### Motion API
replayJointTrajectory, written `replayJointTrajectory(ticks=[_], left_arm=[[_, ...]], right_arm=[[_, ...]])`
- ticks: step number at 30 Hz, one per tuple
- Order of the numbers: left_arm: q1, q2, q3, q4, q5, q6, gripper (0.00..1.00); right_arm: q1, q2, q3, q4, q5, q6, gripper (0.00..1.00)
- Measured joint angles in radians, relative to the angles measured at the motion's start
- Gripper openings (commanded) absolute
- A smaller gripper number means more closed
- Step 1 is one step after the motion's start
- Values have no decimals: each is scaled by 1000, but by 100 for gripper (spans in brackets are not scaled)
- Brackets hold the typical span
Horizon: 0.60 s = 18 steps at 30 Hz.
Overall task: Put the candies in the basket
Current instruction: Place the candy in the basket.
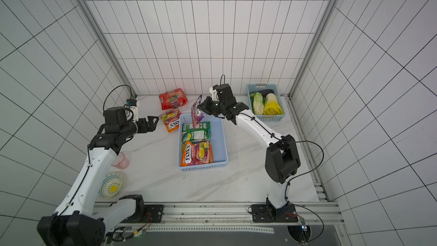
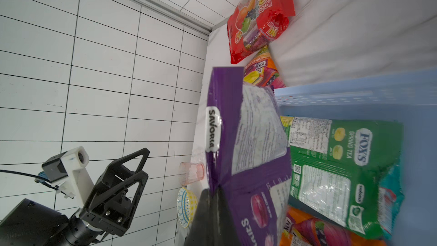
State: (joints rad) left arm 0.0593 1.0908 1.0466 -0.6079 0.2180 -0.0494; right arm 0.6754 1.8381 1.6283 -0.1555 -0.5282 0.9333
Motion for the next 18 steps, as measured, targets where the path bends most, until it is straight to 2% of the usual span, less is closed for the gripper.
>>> replayJointTrajectory(ticks=[8, 18], left_arm=[[3, 5, 0, 3, -1, -4, 98], [3, 13, 0, 6, 0, -7, 98]], right_arm=[[64, 126, -4, 129, 24, 139, 0], [108, 135, -92, 235, 50, 246, 0]])
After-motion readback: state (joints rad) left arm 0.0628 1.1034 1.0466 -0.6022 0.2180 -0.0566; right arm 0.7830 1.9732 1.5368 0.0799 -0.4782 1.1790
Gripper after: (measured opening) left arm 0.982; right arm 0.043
